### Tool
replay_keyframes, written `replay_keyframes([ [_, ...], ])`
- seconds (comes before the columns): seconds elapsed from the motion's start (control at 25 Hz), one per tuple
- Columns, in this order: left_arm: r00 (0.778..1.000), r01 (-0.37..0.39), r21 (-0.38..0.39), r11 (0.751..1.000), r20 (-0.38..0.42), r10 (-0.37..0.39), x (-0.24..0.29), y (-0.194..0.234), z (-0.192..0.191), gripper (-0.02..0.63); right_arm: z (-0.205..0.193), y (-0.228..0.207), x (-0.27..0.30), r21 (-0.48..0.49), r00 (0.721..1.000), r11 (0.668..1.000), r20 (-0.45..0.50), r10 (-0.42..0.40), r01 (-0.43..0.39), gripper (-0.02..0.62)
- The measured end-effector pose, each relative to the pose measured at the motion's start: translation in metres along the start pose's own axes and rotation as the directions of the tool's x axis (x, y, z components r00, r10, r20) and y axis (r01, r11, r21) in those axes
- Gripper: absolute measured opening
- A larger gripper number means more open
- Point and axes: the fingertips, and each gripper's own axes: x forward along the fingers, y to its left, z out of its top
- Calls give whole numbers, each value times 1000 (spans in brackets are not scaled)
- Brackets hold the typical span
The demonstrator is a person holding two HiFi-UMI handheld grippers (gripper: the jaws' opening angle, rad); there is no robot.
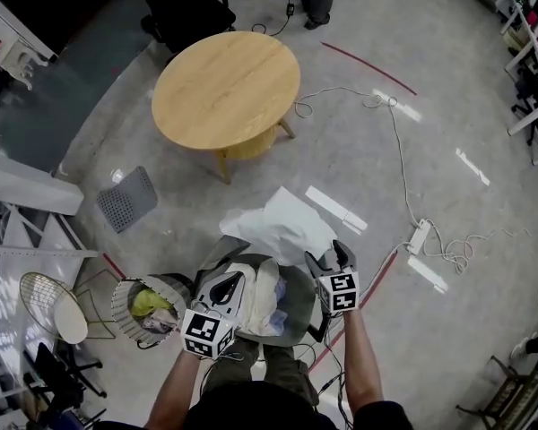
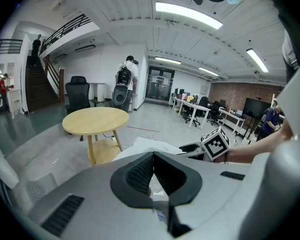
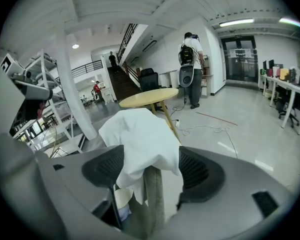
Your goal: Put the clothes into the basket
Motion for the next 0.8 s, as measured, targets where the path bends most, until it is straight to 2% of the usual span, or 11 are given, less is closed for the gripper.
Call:
replay_keyframes([
  [0.28,1000,-18,-3,1000,-21,18,-2,6,-7,8,-5,-6,8,37,999,999,-14,-39,39,328],
  [0.4,999,-24,-16,1000,-24,23,-4,9,-9,8,-5,-2,9,35,998,998,-33,-46,47,224],
  [0.52,999,-32,-28,999,-23,31,-9,11,-10,8,-5,0,10,44,998,998,-45,-50,52,160],
  [0.6,999,-35,-33,999,-18,34,-11,11,-10,8,-3,-4,8,62,998,996,-29,-56,58,126],
  [0.68,999,-37,-34,999,-13,36,-13,11,-11,8,5,-3,3,66,999,996,5,-53,53,63],
  [0.8,999,-43,-37,998,-4,43,-17,14,-10,8,17,3,-3,48,998,998,38,-46,44,49],
])
